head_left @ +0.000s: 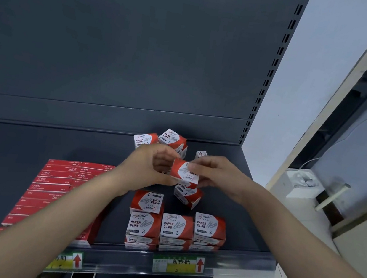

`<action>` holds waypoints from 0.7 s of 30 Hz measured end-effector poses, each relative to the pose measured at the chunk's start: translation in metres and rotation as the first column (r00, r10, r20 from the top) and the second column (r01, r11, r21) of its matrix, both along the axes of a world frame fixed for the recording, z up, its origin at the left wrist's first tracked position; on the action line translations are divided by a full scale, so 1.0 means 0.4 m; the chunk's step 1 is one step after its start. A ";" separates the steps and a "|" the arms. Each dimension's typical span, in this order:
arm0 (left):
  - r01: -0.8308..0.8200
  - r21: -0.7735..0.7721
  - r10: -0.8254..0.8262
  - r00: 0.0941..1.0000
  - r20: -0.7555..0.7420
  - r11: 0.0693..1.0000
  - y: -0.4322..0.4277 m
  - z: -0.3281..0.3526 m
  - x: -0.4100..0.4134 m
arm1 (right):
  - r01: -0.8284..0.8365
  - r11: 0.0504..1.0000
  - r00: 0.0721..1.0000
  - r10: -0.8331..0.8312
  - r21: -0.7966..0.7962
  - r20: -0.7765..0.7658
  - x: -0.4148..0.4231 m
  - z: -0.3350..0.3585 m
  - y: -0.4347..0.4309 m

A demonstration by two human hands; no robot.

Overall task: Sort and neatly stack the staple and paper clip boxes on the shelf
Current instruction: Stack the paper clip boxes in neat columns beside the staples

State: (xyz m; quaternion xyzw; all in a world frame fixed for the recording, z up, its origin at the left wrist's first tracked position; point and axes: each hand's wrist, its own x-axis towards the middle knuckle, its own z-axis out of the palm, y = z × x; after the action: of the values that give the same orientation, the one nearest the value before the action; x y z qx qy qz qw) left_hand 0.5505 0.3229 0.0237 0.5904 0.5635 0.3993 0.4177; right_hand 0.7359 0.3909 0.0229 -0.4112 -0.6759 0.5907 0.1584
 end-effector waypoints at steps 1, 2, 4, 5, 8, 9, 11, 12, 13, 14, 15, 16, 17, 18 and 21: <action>0.048 0.017 -0.046 0.995 -0.091 0.999 0.008 -0.001 0.005 | 0.020 0.999 0.999 -0.021 0.029 0.037 0.007 -0.001 0.001; 0.104 0.026 -0.098 0.979 -0.177 0.994 0.016 -0.002 0.009 | 0.034 0.998 0.996 -0.038 0.051 0.078 0.015 -0.001 0.001; 0.201 0.030 -0.180 0.926 -0.331 0.979 0.033 0.000 0.019 | 0.037 0.997 0.988 -0.046 0.067 0.146 0.029 -0.004 0.002; 0.230 0.025 -0.201 0.893 -0.402 0.973 0.042 0.002 0.023 | 0.039 0.997 0.985 -0.050 0.070 0.166 0.034 -0.008 0.003; 0.293 -0.041 -0.264 0.780 -0.567 0.955 0.066 0.001 0.032 | 0.054 0.990 0.967 -0.083 0.127 0.240 0.035 -0.021 0.001; 0.310 -0.077 -0.290 0.735 -0.613 0.948 0.073 -0.001 0.034 | 0.049 0.987 0.958 -0.090 0.155 0.271 0.033 -0.027 0.002; 0.327 -0.149 -0.335 0.646 -0.686 0.933 0.084 -0.006 0.038 | 0.037 0.982 0.943 -0.095 0.186 0.318 0.031 -0.040 0.003; 0.330 -0.179 -0.354 0.612 -0.707 0.927 0.088 -0.008 0.040 | 0.029 0.982 0.938 -0.091 0.186 0.335 0.031 -0.044 0.003; 0.332 -0.204 -0.371 0.585 -0.721 0.921 0.091 -0.009 0.043 | 0.022 0.984 0.935 -0.083 0.176 0.344 0.031 -0.047 0.003; 0.337 -0.222 -0.385 0.565 -0.730 0.915 0.093 -0.009 0.045 | 0.019 0.986 0.936 -0.075 0.164 0.345 0.032 -0.048 0.002; 0.341 -0.233 -0.395 0.553 -0.734 0.911 0.096 -0.008 0.047 | 0.020 0.988 0.937 -0.071 0.152 0.341 0.032 -0.050 0.002; 0.344 -0.234 -0.397 0.548 -0.736 0.909 0.097 -0.008 0.050 | 0.021 0.989 0.938 -0.070 0.147 0.339 0.033 -0.050 0.002; 0.345 -0.228 -0.393 0.547 -0.740 0.910 0.099 -0.007 0.052 | 0.022 0.989 0.939 -0.071 0.146 0.337 0.034 -0.051 0.002; 0.346 -0.219 -0.384 0.542 -0.747 0.913 0.101 -0.007 0.054 | 0.022 0.989 0.940 -0.071 0.148 0.335 0.035 -0.050 0.002; 0.346 -0.219 -0.378 0.509 -0.773 0.912 0.102 -0.007 0.059 | 0.006 0.992 0.950 -0.046 0.130 0.307 0.035 -0.045 0.004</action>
State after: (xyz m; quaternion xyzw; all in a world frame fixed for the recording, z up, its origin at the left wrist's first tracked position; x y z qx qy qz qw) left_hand 0.5739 0.3636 0.0210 0.8021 0.5613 -0.0159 0.2034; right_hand 0.7497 0.3923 0.0048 -0.4968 -0.7231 0.4725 0.0842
